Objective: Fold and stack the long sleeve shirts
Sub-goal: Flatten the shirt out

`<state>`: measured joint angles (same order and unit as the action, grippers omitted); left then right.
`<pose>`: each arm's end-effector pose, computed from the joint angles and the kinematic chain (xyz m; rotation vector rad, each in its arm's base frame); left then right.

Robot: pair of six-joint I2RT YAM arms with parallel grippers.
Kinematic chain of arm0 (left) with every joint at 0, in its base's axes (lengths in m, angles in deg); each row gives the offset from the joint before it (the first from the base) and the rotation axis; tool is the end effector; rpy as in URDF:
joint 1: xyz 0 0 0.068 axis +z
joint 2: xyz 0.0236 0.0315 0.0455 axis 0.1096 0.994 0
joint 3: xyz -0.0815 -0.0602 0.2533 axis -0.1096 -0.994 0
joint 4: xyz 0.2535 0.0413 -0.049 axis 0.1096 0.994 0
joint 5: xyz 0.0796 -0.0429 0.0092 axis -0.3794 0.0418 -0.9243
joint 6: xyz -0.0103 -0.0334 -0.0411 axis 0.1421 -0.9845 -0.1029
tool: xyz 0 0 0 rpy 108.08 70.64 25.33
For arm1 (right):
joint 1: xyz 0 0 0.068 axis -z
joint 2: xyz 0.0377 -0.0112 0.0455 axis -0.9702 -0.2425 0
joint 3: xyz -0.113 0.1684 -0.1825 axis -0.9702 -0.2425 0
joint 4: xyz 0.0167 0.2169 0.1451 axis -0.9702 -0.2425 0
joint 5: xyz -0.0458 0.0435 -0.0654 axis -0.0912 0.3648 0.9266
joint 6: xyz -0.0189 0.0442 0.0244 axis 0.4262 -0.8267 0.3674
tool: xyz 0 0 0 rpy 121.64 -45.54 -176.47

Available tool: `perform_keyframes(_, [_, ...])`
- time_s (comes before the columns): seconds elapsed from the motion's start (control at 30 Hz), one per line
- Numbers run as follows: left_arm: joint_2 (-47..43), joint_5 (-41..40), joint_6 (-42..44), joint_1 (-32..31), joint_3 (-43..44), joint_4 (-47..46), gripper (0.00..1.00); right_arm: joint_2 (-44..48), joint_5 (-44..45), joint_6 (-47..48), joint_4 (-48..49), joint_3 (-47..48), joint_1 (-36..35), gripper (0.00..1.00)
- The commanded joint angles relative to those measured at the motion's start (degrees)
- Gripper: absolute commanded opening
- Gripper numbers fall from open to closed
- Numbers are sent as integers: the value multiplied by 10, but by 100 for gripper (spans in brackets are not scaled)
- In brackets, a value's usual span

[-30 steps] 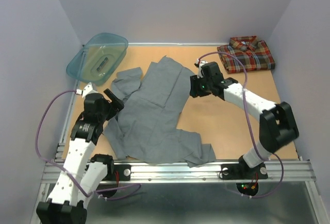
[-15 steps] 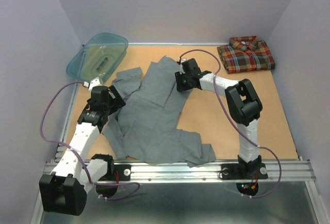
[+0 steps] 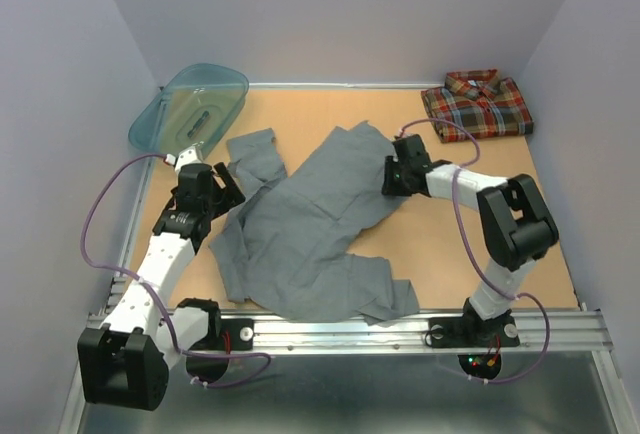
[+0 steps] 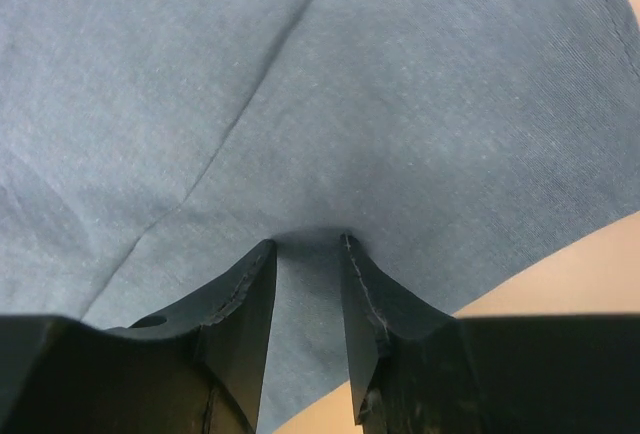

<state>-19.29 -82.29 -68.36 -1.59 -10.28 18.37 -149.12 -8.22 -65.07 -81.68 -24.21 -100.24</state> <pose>0.2097 -0.0240 0.2608 -0.4559 2.0788 -0.2265 0.3457 0.1530 0.1606 -0.0580 2.5060 0.2359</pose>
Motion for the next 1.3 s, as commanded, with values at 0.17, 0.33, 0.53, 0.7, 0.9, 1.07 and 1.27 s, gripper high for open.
perform_keyframes(0.17, [73, 71, 35, -15, 21, -63, 90, 179, 15, -89, -104, -197, 107, 41])
perform_keyframes(0.33, [137, 151, 48, -40, 50, -129, 90, 213, 18, -89, -111, -215, 110, 41])
perform_keyframes(0.53, [234, 84, -23, -48, 114, -171, 90, 238, 11, -84, -111, -225, 110, 41])
perform_keyframes(0.7, [335, 20, -31, -51, 202, -165, 90, 258, 9, -80, -113, -234, 110, 41])
perform_keyframes(0.9, [464, -10, -36, -64, 283, -105, 89, 285, 9, -84, -115, -243, 110, 41])
perform_keyframes(1.07, [507, -16, -39, -80, 300, -98, 84, 292, 13, -84, -116, -247, 110, 41])
perform_keyframes(1.27, [552, -46, -39, -85, 323, -79, 52, 301, 18, -88, -118, -256, 110, 41])
